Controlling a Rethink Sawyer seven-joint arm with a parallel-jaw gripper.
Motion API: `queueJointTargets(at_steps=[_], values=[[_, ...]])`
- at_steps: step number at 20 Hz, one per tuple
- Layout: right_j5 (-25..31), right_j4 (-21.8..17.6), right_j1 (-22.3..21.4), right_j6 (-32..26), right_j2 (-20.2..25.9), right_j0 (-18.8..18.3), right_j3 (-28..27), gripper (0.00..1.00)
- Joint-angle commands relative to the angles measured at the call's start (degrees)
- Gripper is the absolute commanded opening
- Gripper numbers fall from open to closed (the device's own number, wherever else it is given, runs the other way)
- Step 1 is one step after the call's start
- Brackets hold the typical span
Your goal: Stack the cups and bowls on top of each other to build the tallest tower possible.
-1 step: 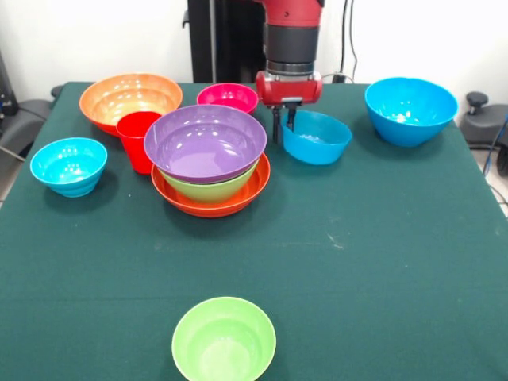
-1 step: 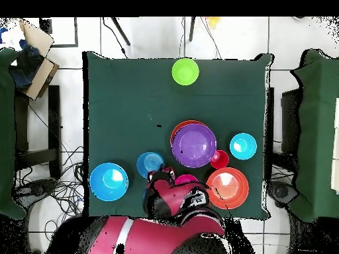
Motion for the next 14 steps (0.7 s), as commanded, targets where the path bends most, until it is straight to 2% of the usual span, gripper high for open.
queueJointTargets(at_steps=[1,7,14], values=[[17.36,-0.42,-14.61,3.44,11.55,-5.40,5.17,0.00],[30.75,4.88,-28.06,-0.46,19.39,-10.91,11.96,0.00],[41.55,10.68,-35.71,-4.49,24.98,-14.44,13.22,0.00]])
